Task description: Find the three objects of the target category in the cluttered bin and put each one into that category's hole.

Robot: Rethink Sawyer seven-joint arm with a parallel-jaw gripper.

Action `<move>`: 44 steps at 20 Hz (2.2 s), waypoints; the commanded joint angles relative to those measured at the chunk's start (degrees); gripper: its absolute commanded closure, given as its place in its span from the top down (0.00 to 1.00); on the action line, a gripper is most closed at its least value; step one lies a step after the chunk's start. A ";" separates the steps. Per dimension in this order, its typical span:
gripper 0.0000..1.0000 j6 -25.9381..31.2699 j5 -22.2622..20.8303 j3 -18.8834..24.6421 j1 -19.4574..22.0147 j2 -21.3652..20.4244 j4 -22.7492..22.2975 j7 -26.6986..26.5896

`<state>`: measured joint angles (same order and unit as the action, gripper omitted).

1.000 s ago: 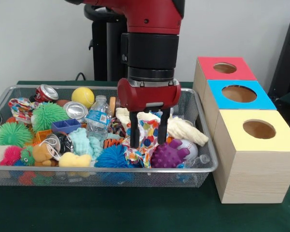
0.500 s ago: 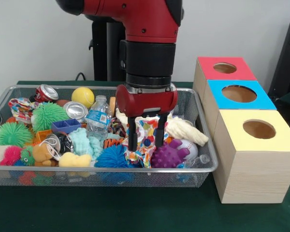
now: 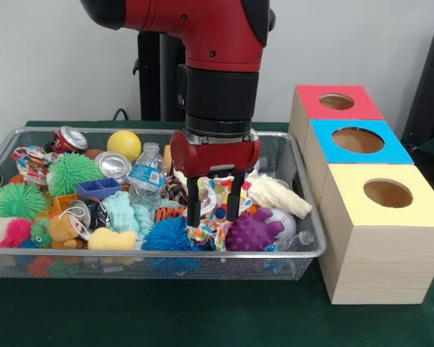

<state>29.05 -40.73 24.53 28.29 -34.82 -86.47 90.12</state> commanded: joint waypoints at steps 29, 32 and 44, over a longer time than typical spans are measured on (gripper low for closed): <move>1.00 4.62 1.29 -7.46 -2.62 2.58 -3.06 1.62; 1.00 5.74 2.60 -7.74 -2.93 2.47 -3.63 2.22; 1.00 4.23 5.92 -9.67 -4.17 2.78 -6.94 4.91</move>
<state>29.04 -36.92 15.44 24.73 -34.31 -87.59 90.14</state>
